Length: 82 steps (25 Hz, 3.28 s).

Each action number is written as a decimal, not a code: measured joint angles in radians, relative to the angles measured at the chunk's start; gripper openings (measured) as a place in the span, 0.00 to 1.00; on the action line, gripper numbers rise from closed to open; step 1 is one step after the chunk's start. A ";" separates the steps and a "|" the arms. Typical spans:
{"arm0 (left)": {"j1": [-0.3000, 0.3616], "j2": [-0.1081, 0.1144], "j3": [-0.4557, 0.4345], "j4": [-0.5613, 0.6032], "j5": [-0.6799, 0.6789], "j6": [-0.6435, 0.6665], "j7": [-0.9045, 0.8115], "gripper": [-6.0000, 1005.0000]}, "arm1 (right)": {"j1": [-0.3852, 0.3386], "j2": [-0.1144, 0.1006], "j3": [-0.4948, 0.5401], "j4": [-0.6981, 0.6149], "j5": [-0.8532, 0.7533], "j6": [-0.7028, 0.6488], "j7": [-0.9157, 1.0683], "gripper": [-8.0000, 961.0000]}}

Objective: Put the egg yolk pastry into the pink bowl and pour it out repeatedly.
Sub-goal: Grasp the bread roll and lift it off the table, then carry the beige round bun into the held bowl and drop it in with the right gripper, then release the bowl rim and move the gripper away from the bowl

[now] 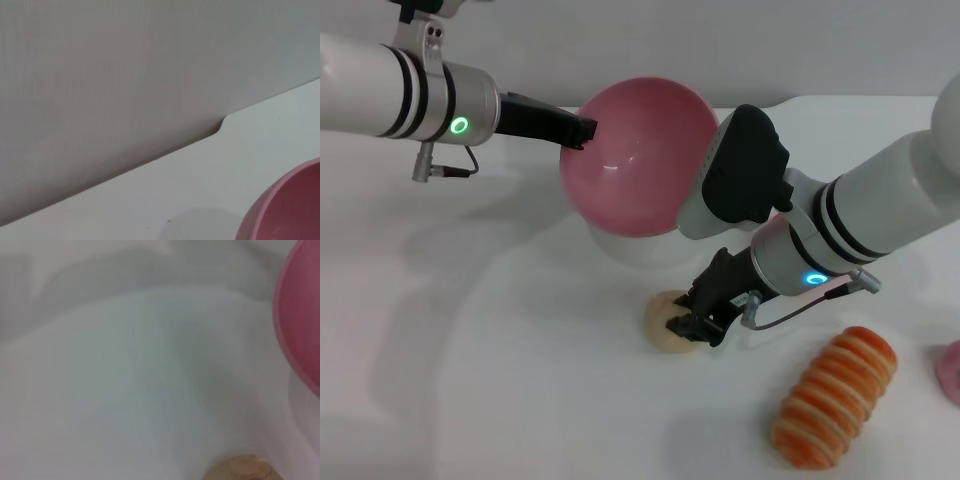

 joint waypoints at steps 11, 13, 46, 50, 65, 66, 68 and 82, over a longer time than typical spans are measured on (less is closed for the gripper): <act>0.007 -0.001 0.000 0.003 0.000 0.004 0.000 0.05 | -0.001 -0.004 0.000 -0.007 -0.002 -0.006 0.000 0.19; 0.007 -0.001 0.000 0.004 0.000 0.004 0.000 0.05 | -0.002 -0.005 0.001 -0.017 -0.002 -0.018 0.000 0.17; -0.011 -0.006 0.012 -0.010 0.000 0.074 -0.012 0.05 | -0.190 -0.008 0.318 -0.619 0.020 -0.185 -0.086 0.10; -0.021 -0.006 0.021 -0.012 0.000 0.080 -0.012 0.05 | -0.206 -0.004 0.321 -0.621 0.021 -0.170 -0.114 0.28; -0.032 0.001 0.006 -0.004 0.061 0.184 -0.033 0.05 | -0.452 -0.008 0.681 -0.446 0.908 -0.272 -0.777 0.51; -0.024 0.000 0.013 -0.004 0.082 0.207 -0.037 0.05 | -0.464 -0.008 0.716 -0.379 0.986 -0.302 -0.871 0.51; -0.021 0.000 0.013 -0.004 0.083 0.208 -0.038 0.05 | -0.478 -0.009 0.778 -0.242 1.137 -0.373 -1.024 0.51; -0.011 0.001 0.018 -0.014 0.161 0.272 -0.105 0.05 | -0.528 -0.008 0.902 0.352 1.626 -0.648 -1.571 0.51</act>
